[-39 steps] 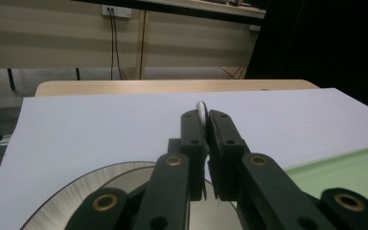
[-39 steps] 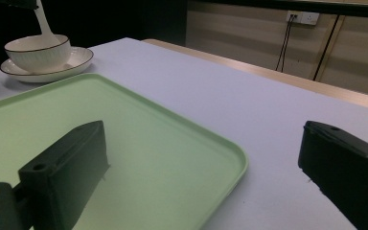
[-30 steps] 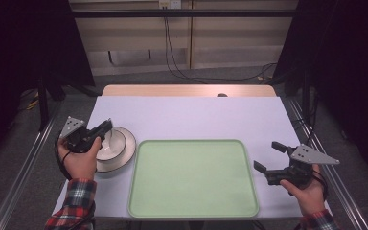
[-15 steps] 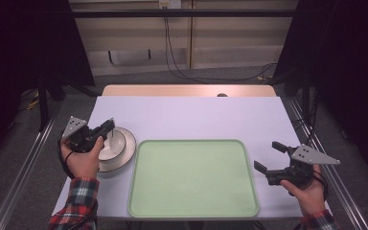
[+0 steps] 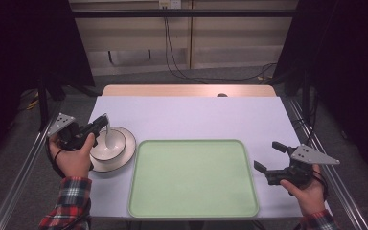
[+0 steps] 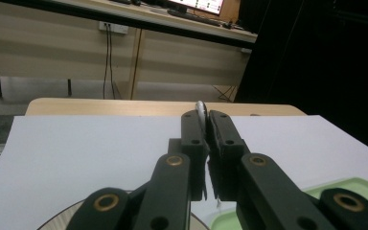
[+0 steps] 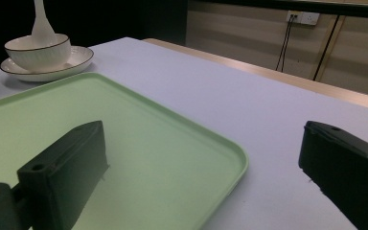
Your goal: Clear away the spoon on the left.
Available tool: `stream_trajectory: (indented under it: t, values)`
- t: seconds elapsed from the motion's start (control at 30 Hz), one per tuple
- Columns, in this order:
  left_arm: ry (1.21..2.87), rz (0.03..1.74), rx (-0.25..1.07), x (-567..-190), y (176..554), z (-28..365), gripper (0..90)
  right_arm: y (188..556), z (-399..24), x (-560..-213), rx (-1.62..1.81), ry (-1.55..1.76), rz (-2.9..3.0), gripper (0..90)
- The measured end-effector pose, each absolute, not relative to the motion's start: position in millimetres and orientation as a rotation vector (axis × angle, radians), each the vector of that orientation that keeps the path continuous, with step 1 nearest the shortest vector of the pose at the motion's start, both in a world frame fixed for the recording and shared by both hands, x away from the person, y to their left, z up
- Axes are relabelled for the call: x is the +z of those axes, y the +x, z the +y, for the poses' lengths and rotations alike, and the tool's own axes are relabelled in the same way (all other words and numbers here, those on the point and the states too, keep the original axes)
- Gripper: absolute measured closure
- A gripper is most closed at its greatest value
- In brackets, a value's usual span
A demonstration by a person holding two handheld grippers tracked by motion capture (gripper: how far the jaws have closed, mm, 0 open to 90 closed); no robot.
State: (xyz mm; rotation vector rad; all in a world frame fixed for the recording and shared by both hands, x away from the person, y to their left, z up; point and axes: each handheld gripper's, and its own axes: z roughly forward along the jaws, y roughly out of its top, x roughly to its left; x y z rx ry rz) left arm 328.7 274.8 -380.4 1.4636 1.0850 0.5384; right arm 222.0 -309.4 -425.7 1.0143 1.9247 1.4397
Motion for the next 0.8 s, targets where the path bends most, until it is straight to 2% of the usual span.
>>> stream_trajectory:
  t: [0.8]
  values:
    - [1.454, 1.003, 0.455, -335.3, 326.0, 267.1, 85.9, 225.5, -310.0, -429.5, 1.396, 1.062, 1.907, 0.0]
